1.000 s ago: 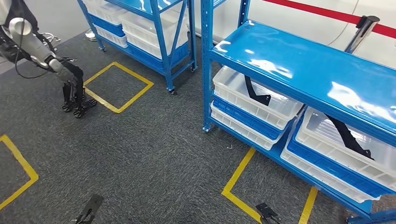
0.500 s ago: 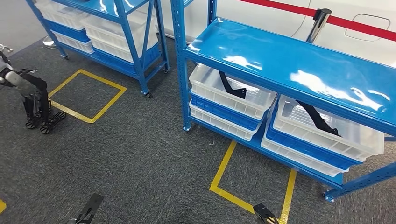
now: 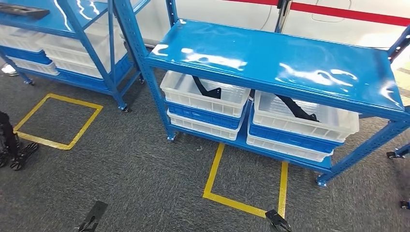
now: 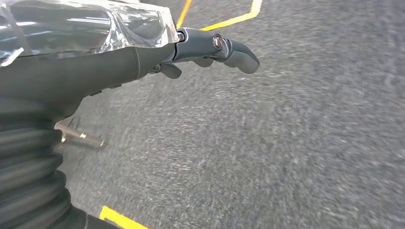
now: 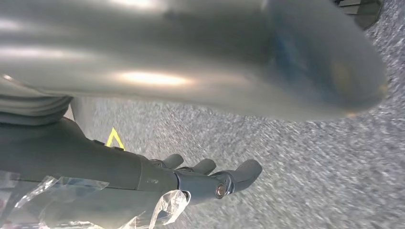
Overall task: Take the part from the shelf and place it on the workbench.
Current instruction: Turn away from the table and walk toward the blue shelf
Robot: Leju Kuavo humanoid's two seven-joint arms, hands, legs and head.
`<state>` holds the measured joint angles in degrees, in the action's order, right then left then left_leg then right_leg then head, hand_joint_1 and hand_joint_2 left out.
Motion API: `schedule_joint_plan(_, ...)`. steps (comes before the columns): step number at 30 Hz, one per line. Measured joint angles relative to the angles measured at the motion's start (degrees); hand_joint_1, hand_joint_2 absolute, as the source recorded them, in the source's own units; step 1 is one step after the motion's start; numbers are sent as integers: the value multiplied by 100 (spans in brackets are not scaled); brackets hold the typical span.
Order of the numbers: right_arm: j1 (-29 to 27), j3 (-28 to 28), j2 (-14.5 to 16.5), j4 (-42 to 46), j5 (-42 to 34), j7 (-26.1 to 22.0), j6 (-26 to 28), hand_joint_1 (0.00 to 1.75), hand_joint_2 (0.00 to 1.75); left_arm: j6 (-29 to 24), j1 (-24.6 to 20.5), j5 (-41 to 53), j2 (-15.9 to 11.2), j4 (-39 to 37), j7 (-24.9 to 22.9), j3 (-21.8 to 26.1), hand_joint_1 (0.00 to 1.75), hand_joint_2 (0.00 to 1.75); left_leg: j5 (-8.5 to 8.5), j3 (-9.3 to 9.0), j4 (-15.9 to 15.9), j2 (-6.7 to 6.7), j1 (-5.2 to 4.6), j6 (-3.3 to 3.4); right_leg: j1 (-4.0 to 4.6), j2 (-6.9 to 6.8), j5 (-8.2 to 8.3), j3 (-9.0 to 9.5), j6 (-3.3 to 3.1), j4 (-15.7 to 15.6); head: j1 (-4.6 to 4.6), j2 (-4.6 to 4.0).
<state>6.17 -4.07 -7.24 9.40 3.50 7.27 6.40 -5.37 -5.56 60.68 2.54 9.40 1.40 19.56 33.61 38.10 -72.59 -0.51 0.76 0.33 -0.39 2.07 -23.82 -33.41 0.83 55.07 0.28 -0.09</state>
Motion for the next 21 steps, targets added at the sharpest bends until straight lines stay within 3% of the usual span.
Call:
schedule_joint_plan(1,-3,0,1,0,0,-1,0,0,0,1,2,-1,-1,0,0,0,0,175,-164,-53,178,16,-2,21,5,84,0,12,0,1,0,0)
schedule_joint_plan(2,-6,0,2,0,0,-3,2,0,0,1,0,-1,-1,0,-1,0,0,175,-411,-212,577,72,-3,49,7,166,-1,26,1,1,0,0)
schedule_joint_plan(4,2,0,11,0,-2,-12,10,0,0,2,-14,-3,-5,0,-5,-1,0,175,-778,-555,1409,299,-2,105,15,307,-1,31,15,9,0,0)
schedule_joint_plan(6,2,0,17,0,-5,-18,17,0,0,3,-14,-5,-7,0,-33,-1,0,175,-852,-679,1732,418,-14,130,8,421,15,-1,58,5,-1,0)
schedule_joint_plan(9,-52,-1,-2,-1,-8,-19,20,0,0,3,-24,-6,1,0,-81,1,0,175,-886,-718,1786,296,12,184,0,548,44,-24,151,-29,-4,0)
schedule_joint_plan(11,-67,-2,-20,-2,-9,-19,22,0,0,3,-32,-5,10,0,-86,1,0,175,-911,-732,1818,253,51,210,6,561,36,-27,169,-24,-7,0)
schedule_joint_plan(12,-67,-3,-13,-2,-9,-19,21,0,0,2,-37,-5,10,0,-89,2,0,175,-913,-735,1822,249,44,212,10,503,19,-35,173,-2,-3,0)
schedule_joint_plan(13,-56,-4,-7,-2,-9,-21,21,0,0,-1,-33,-5,9,0,-92,5,0,175,-915,-738,1825,204,38,230,9,338,-142,-163,196,276,7,0)
schedule_joint_plan(16,-18,-7,9,-2,-25,-26,21,0,0,-8,-12,-5,7,0,-99,22,0,175,-911,-744,1831,-18,23,280,-18,-122,-765,-791,289,1616,38,0)
schedule_joint_plan(17,-20,-7,11,-2,-32,-25,20,0,0,-9,-10,-6,8,0,-99,25,0,175,-905,-747,1830,-75,23,276,-35,-141,-768,-855,305,1752,39,0)
schedule_joint_plan(18,-23,-7,11,-2,-38,-25,19,0,0,-9,-12,-7,10,0,-99,26,0,175,-896,-756,1830,-129,25,267,-50,-164,-655,-789,314,1628,39,0)
schedule_joint_plan(19,-25,-7,10,-2,-40,-25,18,0,0,-10,-13,-7,11,0,-100,27,0,175,-883,-771,1829,-179,28,252,-60,-212,-467,-609,317,1285,39,0)
schedule_joint_plan(21,-13,-7,7,-2,-42,-25,17,0,0,-10,-15,-9,14,0,-100,29,0,87,-845,-808,1820,-276,7,197,-44,-423,-121,-151,296,417,40,0)
